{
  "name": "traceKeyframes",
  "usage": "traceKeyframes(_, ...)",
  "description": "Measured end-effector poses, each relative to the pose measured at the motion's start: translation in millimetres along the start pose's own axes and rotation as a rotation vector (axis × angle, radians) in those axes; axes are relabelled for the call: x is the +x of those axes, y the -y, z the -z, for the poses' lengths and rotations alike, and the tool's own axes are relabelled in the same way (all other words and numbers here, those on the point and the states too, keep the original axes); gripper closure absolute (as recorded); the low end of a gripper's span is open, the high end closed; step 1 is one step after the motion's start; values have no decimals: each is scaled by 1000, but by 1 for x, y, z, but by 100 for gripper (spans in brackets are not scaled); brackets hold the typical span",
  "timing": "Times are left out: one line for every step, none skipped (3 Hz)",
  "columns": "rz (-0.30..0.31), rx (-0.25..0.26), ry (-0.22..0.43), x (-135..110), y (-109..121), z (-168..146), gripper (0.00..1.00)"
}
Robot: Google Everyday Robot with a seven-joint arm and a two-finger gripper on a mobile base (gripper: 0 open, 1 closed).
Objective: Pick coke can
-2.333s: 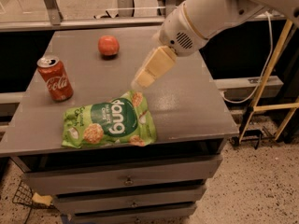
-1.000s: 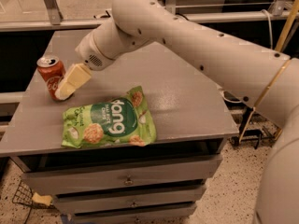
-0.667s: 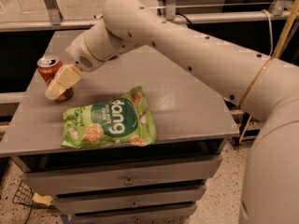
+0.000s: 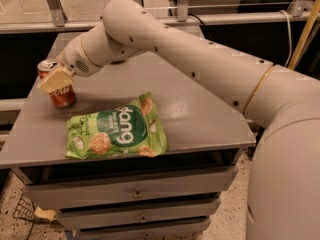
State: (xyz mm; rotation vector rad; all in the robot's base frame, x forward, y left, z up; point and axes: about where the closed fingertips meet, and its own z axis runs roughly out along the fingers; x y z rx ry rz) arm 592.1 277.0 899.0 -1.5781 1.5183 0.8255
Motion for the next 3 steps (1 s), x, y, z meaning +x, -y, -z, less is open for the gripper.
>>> traceKeyframes(-16, -9, 36, -4, 1, -1, 72)
traceKeyframes(13, 20, 108, -24, 14, 20, 95)
traceKeyframes(68, 29, 170, -46, 22, 41, 100)
